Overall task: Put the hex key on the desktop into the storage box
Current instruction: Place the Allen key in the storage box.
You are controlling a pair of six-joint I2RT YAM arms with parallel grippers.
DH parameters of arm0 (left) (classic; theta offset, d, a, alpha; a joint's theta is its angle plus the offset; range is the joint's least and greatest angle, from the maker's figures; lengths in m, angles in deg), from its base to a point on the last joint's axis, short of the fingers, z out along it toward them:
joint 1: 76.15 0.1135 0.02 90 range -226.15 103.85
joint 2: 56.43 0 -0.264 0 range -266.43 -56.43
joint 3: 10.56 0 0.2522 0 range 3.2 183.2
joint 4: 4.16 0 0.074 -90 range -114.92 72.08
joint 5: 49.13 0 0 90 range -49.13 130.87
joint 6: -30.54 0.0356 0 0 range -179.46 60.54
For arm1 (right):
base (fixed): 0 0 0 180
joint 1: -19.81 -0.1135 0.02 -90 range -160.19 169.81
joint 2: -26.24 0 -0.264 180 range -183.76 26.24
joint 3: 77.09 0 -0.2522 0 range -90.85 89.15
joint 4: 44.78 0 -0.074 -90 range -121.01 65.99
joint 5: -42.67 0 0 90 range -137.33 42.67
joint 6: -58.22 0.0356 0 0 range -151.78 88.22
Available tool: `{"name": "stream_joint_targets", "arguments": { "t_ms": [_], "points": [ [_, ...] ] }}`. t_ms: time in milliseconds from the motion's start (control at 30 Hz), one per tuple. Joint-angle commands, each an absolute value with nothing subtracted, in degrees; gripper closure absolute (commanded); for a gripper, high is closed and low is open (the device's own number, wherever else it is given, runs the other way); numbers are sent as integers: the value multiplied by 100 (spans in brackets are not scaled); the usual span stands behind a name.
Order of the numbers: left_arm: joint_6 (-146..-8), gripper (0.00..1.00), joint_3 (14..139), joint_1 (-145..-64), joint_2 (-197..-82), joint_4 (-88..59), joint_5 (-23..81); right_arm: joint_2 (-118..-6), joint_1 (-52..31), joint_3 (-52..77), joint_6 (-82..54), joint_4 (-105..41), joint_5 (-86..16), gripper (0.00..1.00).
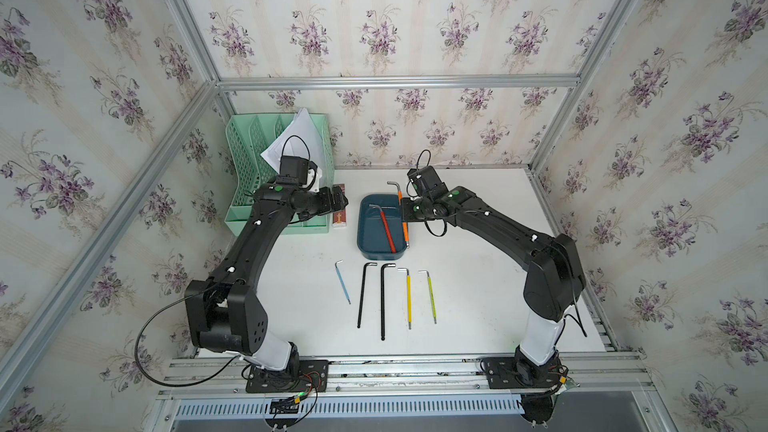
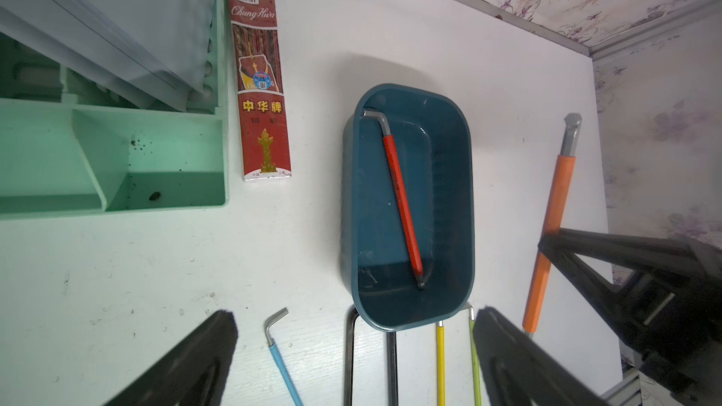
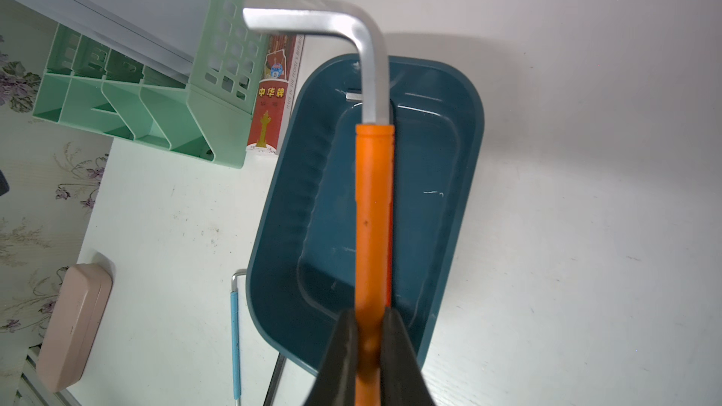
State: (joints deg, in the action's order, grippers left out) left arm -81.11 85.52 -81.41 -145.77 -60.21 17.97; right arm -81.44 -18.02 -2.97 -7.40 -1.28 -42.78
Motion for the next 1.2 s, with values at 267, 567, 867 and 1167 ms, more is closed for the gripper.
{"name": "stream_joint_targets", "arguments": {
  "t_ms": [267, 567, 867, 1167],
  "points": [
    [-8020, 1, 8357, -8120, -14808, -5782, 1649, -9240, -1799, -1215, -857, -37, -3933, 100],
    [-8020, 1, 8449, -8116, -14991, -5820, 1354, -9842, -1802, -1518, -867, 31, -3891, 100],
    [-8127, 1, 8462, -8116, -15276, -5658, 699, -10173, -1805, -1746, -928, 208, -3822, 100],
    [-8101, 1, 8468, -8116, -15267, -5685, 704, -10031, -1801, -1760, -997, 405, -4007, 64]
  ]
}}
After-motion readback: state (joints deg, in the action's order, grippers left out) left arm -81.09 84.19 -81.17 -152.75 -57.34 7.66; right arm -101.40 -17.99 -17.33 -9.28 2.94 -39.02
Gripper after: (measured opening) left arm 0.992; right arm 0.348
